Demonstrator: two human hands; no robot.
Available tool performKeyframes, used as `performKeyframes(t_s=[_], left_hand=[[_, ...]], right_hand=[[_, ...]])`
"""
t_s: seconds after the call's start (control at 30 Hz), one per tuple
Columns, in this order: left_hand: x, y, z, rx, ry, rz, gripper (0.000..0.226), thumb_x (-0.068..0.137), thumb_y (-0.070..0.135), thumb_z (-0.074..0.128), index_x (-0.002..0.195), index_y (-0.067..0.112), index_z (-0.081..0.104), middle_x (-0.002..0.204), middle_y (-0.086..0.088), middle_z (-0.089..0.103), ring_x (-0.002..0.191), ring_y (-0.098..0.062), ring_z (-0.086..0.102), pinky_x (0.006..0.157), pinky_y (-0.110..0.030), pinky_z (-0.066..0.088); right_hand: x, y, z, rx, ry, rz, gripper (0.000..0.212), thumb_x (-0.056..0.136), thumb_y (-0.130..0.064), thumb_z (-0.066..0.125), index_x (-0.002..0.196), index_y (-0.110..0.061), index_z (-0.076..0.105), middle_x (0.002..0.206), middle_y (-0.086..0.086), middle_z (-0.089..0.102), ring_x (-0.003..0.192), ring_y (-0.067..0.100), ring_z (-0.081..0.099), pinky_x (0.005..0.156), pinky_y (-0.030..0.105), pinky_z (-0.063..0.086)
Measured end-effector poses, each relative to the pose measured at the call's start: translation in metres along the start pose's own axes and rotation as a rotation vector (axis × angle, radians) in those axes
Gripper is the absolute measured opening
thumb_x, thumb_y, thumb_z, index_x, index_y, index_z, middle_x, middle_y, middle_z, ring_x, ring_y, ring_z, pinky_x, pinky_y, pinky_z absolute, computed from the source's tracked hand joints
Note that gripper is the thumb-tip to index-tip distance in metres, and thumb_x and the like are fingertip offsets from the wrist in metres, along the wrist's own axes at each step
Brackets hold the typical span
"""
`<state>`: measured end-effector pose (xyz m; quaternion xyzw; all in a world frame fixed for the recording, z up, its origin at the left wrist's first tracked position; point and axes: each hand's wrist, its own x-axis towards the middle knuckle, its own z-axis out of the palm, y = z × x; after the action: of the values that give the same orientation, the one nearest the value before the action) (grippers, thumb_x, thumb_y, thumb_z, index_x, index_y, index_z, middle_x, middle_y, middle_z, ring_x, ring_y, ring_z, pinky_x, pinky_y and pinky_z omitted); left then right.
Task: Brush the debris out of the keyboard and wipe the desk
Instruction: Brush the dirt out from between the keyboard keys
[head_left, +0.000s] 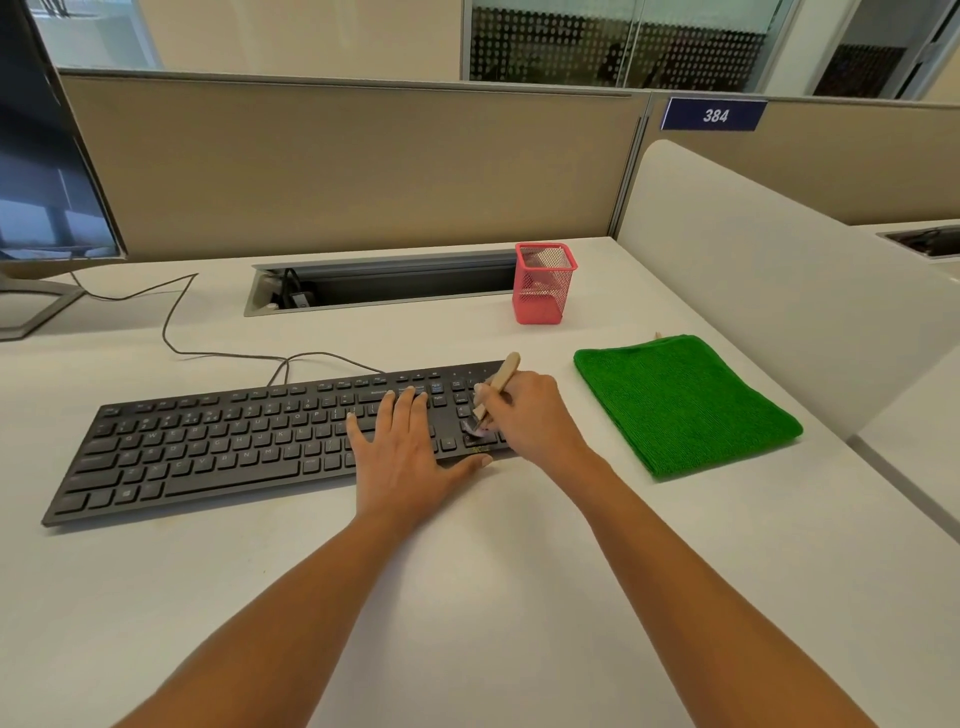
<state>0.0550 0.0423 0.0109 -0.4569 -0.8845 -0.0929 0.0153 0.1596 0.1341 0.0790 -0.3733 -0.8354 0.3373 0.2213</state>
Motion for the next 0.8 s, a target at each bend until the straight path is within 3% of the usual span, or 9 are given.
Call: performKeyframes(t_s=[0.1, 0.17, 0.27, 0.4, 0.6, 0.7, 0.8], left_hand=[[0.0, -0.001, 0.0, 0.009, 0.002, 0.002, 0.132, 0.046, 0.092, -0.015, 0.151, 0.017, 0.012, 0.159, 0.002, 0.009, 0.147, -0.017, 0.001, 0.115, -0.056, -0.001], [0.0, -0.001, 0.001, 0.004, 0.003, 0.001, 0.13, 0.047, 0.092, -0.012, 0.15, 0.017, 0.013, 0.159, 0.002, 0.01, 0.147, -0.017, 0.002, 0.115, -0.056, -0.001], [0.0, -0.001, 0.002, -0.009, 0.015, 0.001, 0.131, 0.047, 0.094, -0.01, 0.15, 0.017, 0.016, 0.158, 0.002, 0.013, 0.146, -0.017, 0.004, 0.115, -0.056, 0.0], [0.0, -0.001, 0.001, 0.004, 0.009, 0.007, 0.136, 0.043, 0.093, -0.02, 0.15, 0.017, 0.014, 0.158, 0.002, 0.011, 0.146, -0.017, 0.003, 0.114, -0.057, 0.0], [-0.001, -0.001, -0.001, 0.013, 0.002, 0.014, 0.132, 0.045, 0.092, -0.014, 0.15, 0.018, 0.014, 0.159, 0.003, 0.011, 0.146, -0.016, 0.003, 0.115, -0.057, 0.001], [-0.002, -0.001, 0.0, 0.02, 0.013, 0.027, 0.138, 0.04, 0.093, -0.024, 0.15, 0.018, 0.015, 0.158, 0.003, 0.012, 0.146, -0.016, 0.003, 0.114, -0.056, -0.001], [-0.004, -0.002, 0.0, 0.009, 0.014, 0.036, 0.138, 0.04, 0.093, -0.023, 0.149, 0.019, 0.015, 0.158, 0.003, 0.012, 0.146, -0.016, 0.002, 0.114, -0.056, -0.003]], right_hand=[[0.003, 0.005, -0.014, 0.242, -0.001, 0.103, 0.025, 0.095, -0.017, 0.051, 0.09, 0.0, 0.069, 0.091, 0.019, 0.071, 0.074, 0.024, 0.07, 0.072, 0.033, 0.06], [0.001, 0.01, -0.026, 0.271, 0.065, 0.119, 0.023, 0.095, -0.014, 0.05, 0.088, -0.003, 0.069, 0.086, 0.018, 0.071, 0.071, 0.022, 0.07, 0.068, 0.025, 0.059], [-0.003, 0.022, -0.032, 0.142, 0.17, 0.058, 0.026, 0.096, -0.014, 0.049, 0.086, 0.0, 0.069, 0.08, 0.016, 0.07, 0.074, 0.027, 0.071, 0.071, 0.036, 0.059], [-0.015, 0.026, -0.013, 0.07, 0.149, -0.007, 0.032, 0.095, -0.022, 0.051, 0.088, 0.002, 0.07, 0.08, 0.019, 0.071, 0.074, 0.029, 0.069, 0.073, 0.047, 0.055], [-0.026, 0.018, 0.005, 0.291, 0.076, -0.011, 0.026, 0.095, -0.017, 0.051, 0.094, 0.001, 0.07, 0.086, 0.017, 0.071, 0.073, 0.019, 0.07, 0.078, 0.035, 0.058], [-0.028, 0.026, -0.011, 0.292, 0.214, 0.013, 0.026, 0.095, -0.016, 0.052, 0.093, 0.002, 0.07, 0.079, 0.012, 0.069, 0.068, 0.018, 0.068, 0.074, 0.033, 0.058], [-0.032, 0.041, -0.026, 0.088, 0.399, -0.01, 0.027, 0.095, -0.016, 0.051, 0.091, 0.003, 0.07, 0.075, 0.013, 0.069, 0.067, 0.024, 0.065, 0.069, 0.035, 0.052]])
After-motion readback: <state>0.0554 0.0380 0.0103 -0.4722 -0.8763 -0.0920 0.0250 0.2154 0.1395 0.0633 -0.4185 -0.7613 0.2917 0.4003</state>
